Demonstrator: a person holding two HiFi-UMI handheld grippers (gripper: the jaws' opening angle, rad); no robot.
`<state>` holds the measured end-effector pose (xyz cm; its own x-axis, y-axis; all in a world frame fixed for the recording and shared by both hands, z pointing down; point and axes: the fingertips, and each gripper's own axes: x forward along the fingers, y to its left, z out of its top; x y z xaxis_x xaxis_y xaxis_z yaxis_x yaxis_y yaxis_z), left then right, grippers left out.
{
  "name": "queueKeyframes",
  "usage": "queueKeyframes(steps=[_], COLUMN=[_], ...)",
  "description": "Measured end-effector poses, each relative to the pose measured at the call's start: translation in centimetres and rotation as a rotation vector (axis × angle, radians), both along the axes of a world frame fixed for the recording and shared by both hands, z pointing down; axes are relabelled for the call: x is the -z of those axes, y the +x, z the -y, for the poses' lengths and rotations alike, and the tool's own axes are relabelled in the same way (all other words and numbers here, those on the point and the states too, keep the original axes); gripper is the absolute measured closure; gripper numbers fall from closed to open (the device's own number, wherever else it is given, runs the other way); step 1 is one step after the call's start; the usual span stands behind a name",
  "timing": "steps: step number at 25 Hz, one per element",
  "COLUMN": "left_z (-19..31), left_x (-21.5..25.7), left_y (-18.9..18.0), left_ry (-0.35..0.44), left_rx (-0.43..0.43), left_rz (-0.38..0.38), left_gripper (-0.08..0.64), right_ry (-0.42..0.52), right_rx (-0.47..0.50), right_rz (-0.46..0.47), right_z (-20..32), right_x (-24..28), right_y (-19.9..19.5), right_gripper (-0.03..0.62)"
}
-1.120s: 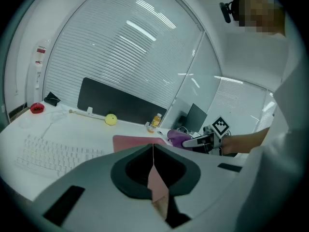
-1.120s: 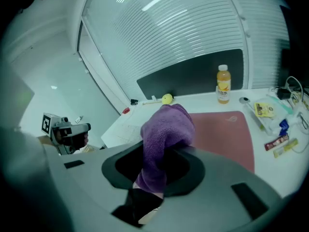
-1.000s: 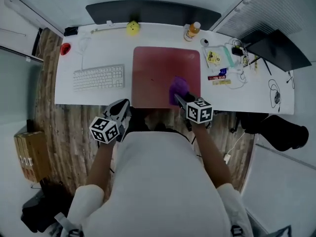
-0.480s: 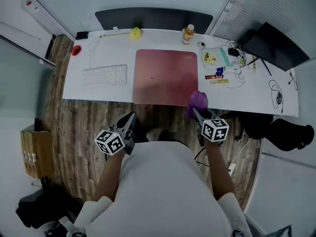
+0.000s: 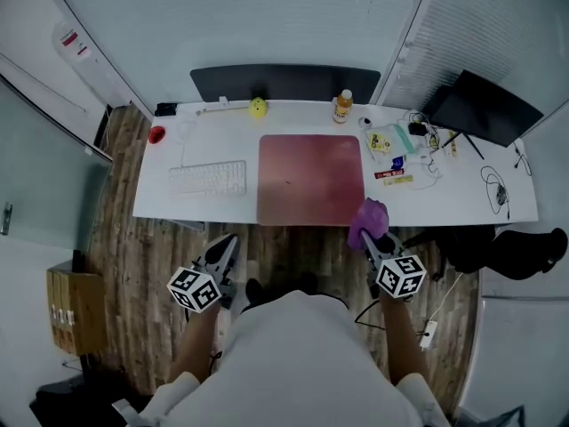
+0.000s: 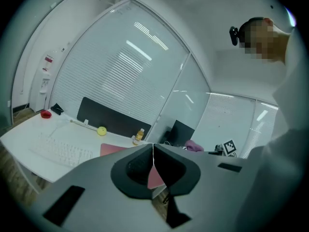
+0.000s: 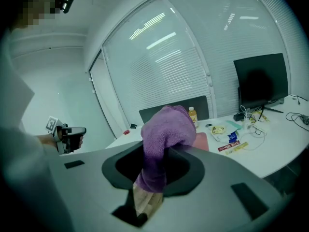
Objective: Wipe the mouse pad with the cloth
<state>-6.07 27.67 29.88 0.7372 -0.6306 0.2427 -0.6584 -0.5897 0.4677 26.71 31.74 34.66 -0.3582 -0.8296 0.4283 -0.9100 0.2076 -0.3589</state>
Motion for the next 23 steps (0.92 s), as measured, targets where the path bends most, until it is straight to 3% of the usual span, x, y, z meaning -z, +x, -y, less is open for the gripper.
queueKeyframes(steps=[7, 23], left_z=[0.1, 1.1], left_x=[0.8, 1.0], left_y=[-2.8, -3.6], left_ry=[0.022, 0.042], left_rx=[-0.016, -0.045], left_rz=[-0.016, -0.059], left_gripper=[0.538, 0.538], right_ry=[0.032, 0.068], right_rx=[-0.028, -0.056], right_rz=[0.002, -0.011], right_z=[0.6, 0.7], right_x=[2.2, 5.1], right_y=[-2.4, -4.4], right_gripper=[0.477, 0.477])
